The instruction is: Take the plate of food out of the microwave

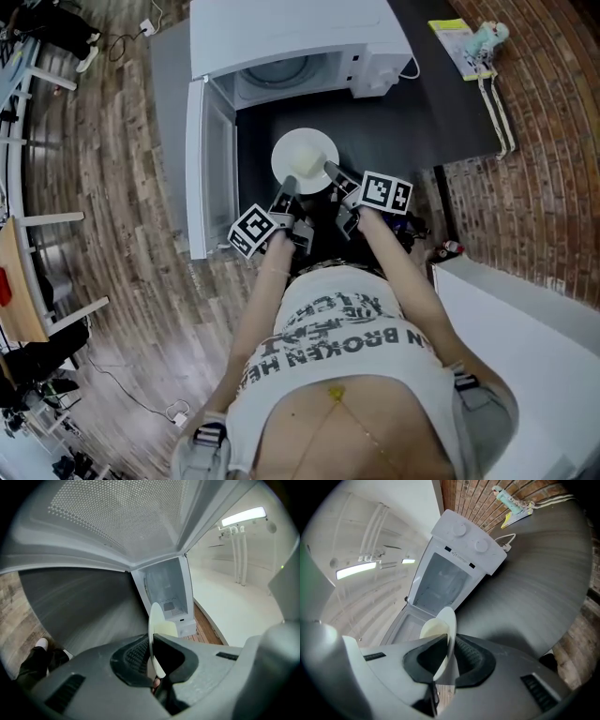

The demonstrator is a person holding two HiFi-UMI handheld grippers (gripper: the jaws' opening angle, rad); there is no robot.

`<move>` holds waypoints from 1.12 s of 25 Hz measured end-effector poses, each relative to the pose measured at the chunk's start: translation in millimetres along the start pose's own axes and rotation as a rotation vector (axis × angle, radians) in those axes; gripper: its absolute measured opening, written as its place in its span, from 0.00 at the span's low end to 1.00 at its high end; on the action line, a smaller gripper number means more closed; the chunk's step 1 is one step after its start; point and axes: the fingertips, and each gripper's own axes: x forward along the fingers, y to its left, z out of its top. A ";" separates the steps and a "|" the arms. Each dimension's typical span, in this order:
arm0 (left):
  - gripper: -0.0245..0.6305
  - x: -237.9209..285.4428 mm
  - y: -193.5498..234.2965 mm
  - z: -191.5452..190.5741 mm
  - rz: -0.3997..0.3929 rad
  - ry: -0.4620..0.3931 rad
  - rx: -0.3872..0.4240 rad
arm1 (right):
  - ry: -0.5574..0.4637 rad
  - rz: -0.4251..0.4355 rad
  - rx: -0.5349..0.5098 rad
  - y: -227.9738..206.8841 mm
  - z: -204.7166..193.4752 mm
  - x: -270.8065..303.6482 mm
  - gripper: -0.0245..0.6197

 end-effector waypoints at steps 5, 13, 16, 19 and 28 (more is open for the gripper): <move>0.07 -6.8 1.7 -2.9 -0.016 0.015 0.007 | -0.019 -0.005 0.008 2.1 -6.8 -5.1 0.11; 0.07 -6.0 -0.1 -6.3 -0.014 0.036 0.012 | -0.034 -0.012 0.006 0.2 -6.9 -10.0 0.11; 0.07 -3.3 -0.9 -11.9 -0.012 0.047 0.017 | -0.041 -0.013 0.016 -4.4 -5.9 -14.0 0.11; 0.07 0.0 -2.6 -18.3 -0.008 0.049 0.026 | -0.044 -0.009 0.025 -9.8 -3.9 -18.8 0.11; 0.07 5.2 -16.5 -50.4 0.003 0.023 0.040 | -0.028 0.011 0.026 -23.8 5.7 -48.7 0.11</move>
